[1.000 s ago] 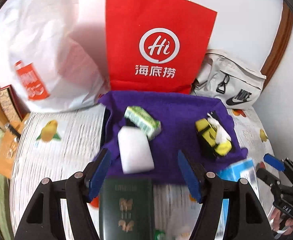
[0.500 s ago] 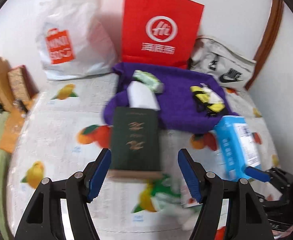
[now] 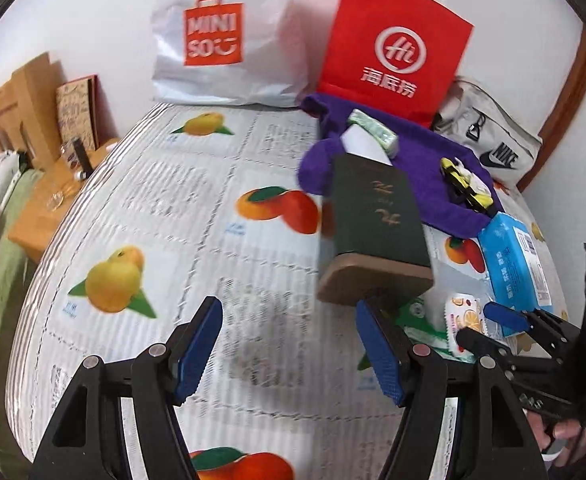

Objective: Organize soft objects
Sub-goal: 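Grasp the orange-print candy packet with the right tool while the left tool approaches the white glove, then close the left tool on the white glove while the right tool holds the packet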

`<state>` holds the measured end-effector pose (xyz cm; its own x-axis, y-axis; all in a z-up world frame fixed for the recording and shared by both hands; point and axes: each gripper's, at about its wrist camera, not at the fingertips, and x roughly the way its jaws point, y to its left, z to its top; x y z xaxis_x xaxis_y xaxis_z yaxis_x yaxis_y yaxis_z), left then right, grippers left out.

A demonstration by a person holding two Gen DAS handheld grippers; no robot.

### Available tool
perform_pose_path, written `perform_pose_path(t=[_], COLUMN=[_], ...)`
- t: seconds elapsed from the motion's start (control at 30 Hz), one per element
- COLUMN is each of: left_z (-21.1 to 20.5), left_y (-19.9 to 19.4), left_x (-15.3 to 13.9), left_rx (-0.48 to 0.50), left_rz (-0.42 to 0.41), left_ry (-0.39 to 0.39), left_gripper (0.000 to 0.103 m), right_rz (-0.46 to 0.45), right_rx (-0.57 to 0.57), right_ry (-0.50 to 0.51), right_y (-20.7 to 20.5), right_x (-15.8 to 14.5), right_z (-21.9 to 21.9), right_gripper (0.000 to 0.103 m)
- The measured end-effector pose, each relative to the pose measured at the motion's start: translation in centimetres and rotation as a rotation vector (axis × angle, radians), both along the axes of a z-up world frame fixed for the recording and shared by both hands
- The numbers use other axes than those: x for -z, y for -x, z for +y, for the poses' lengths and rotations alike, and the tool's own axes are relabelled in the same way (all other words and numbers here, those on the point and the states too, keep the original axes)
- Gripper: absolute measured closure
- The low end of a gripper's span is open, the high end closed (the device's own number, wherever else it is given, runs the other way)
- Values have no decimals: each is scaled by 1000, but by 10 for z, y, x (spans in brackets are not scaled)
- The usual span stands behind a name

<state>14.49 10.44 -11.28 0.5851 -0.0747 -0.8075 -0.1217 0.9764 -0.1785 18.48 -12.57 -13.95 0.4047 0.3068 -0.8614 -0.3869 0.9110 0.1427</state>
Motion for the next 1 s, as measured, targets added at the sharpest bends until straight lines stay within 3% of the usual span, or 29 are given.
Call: perform_pose_path(t=[0.13,0.37,0.6,0.67,0.7,0.73,1.0], left_z=[12,24,22,18,15,12,-14], left_y=[3,9,13,16,17,18,22], left_x=[7,14,21,21,21,21,18], left_rx=[-10,-17,-12,-1,8,17,75], left_rz=[6,3,21,21,20,20,23], left_ry=[14,47,55,59,62,65,84], left_gripper=[36,36,36,36,36,36,36], right_rz=[1,3,-18,-28,-40,-46,-101], right_rx=[9,-17,-37,-47,-50,-50,-61], right_ry=[35,41,6,-2,-9,-22,-100], right_y=[-3,10,24,29,32,33,48], right_x=[7,14,2,-3,-5,-7,-27], right_z=[9,19,13,12,11,9,-9], right_gripper=[35,38,60,61,67,83,93])
